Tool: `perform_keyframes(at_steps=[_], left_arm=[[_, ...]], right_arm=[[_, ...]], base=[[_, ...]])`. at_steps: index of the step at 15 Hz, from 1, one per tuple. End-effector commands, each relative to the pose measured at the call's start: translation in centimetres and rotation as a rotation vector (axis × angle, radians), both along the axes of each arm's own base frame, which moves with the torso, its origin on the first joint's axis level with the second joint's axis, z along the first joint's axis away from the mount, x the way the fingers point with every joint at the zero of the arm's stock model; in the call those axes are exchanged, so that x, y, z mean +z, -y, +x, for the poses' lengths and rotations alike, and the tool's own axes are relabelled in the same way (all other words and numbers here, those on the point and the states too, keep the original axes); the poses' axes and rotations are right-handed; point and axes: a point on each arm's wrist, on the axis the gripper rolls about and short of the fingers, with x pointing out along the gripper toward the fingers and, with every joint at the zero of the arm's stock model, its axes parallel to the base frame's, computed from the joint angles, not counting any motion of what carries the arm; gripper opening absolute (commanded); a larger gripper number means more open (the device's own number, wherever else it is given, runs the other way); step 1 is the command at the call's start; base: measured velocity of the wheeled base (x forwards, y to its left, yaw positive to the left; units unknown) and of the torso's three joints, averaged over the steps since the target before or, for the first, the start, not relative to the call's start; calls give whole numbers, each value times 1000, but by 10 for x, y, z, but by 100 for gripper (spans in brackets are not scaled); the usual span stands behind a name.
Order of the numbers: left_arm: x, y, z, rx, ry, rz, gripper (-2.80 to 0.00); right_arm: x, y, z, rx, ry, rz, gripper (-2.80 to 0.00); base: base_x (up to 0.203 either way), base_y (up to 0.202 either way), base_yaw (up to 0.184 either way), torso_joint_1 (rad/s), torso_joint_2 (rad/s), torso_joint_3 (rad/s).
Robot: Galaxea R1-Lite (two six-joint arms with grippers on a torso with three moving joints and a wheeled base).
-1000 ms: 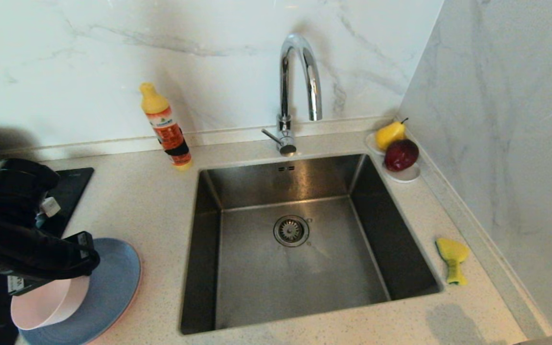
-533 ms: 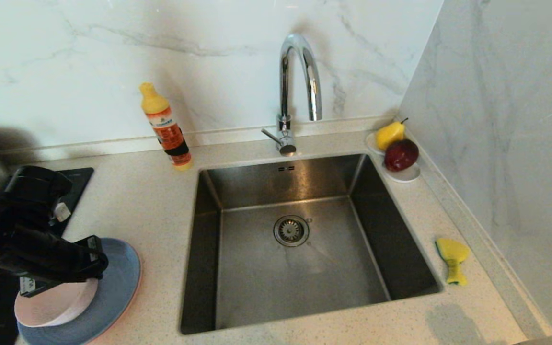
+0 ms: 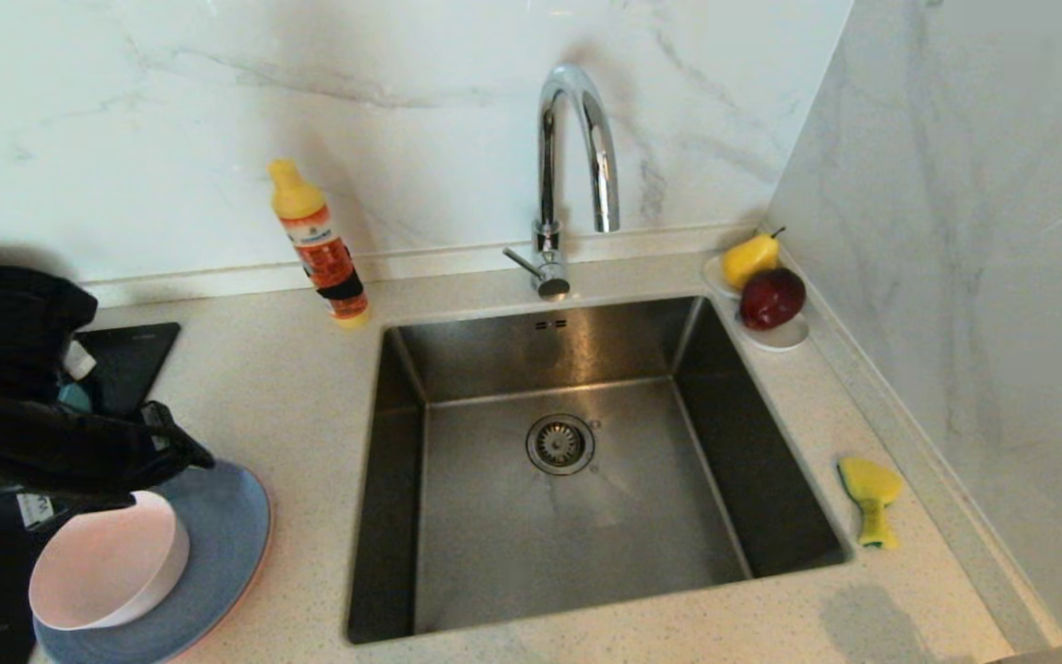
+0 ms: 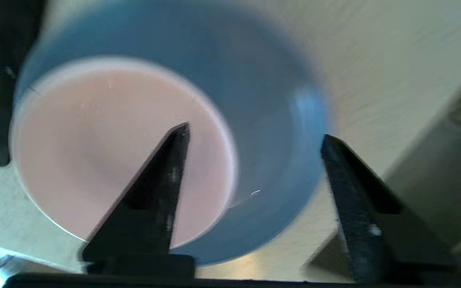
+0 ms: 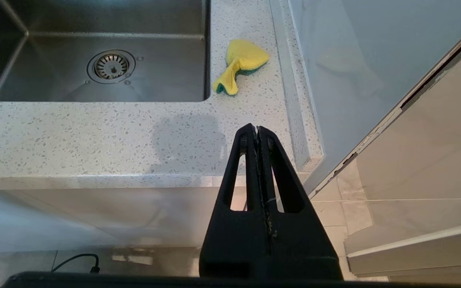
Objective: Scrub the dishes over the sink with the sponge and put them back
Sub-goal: Place the bowl on the plate, then place the bowl on the bowl
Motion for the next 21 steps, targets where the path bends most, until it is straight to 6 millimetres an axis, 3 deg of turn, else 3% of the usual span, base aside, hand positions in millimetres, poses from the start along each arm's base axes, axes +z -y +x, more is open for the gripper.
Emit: perform_keyframes(at_steps=[1,4,8,14,15,18,21], left_arm=[[24,-7,-9,41,77,8,-280],[36,-25,-5,90,102,31,-280],[53,-63,12,160,158,98,-280],[26,-130,49,254,198,154,-280],[27,-133,54,252,214,158,0],[33,-141,70,223,265,145,0],[23,-155,83,224,258,146,0]], right_arm=[[0,0,0,1,0,-1,-280],[0,0,0,1,0,-1,-280],[0,0,0,1,0,-1,-280],[0,0,0,1,0,0,-280],[0,0,0,1,0,1,-280],[0,0,0,1,0,0,-280],[0,0,0,1,0,-1,-280]], base=[[0,0,0,0,0,0],[0,0,0,0,0,0],[0,0,0,0,0,0],[0,0,0,0,0,0],[0,0,0,0,0,0],[0,0,0,0,0,0],[0,0,0,0,0,0]])
